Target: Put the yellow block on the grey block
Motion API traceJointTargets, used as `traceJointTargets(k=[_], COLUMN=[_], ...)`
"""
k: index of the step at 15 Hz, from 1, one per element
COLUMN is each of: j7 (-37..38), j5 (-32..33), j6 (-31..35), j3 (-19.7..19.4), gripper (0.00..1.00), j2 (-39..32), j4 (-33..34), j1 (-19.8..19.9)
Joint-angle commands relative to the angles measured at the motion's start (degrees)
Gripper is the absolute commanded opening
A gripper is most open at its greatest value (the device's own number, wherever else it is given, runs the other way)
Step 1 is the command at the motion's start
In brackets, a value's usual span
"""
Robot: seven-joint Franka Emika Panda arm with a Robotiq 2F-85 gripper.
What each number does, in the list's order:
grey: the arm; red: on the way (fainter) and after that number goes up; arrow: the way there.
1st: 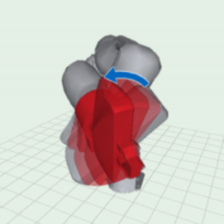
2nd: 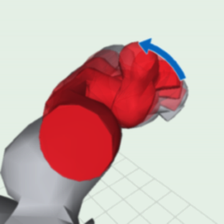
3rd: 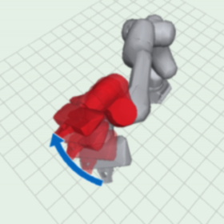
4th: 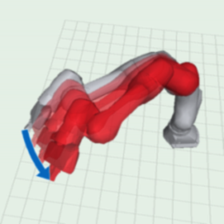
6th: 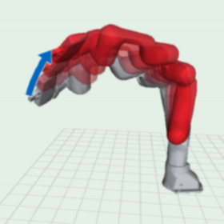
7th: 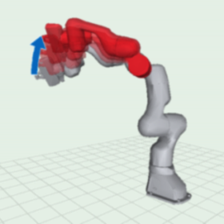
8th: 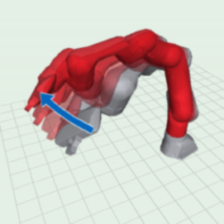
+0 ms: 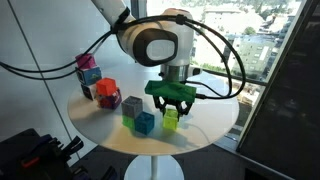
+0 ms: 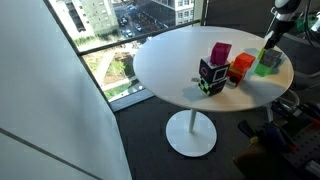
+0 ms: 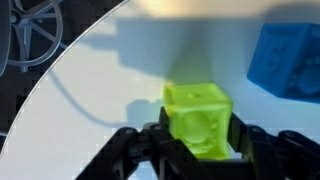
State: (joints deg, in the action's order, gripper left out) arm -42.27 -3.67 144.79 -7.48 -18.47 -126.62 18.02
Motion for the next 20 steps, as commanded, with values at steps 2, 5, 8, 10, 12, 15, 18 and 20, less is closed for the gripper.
traceJointTargets(k=[2, 5, 8, 10, 12, 15, 18, 20], j7=[2.81, 4.34, 6.1, 7.08, 8.07, 9.7, 11.55, 12.6], j5=[1.23, 0.77, 0.85, 0.79, 0.84, 1.19, 2.18, 2.85], j6=[-2.01, -3.45, -5.25, -7.2, -9.27, -12.44, -15.29, -17.38], j3=[-0.73, -0.92, -1.1, -1.12, -1.2, -1.37, -1.54, -1.58], gripper=[0.29, 0.29, 0.29, 0.29, 0.29, 0.29, 0.29, 0.29], j2=[1.56, 2.94, 4.7, 5.96, 7.5, 9.88, 12.56, 14.15], j4=[1.35, 1.93, 2.24, 2.55, 2.64, 2.72, 2.59, 2.6], j1=[0.08, 0.04, -0.31, -0.5, -0.83, -1.47, -2.45, -3.11])
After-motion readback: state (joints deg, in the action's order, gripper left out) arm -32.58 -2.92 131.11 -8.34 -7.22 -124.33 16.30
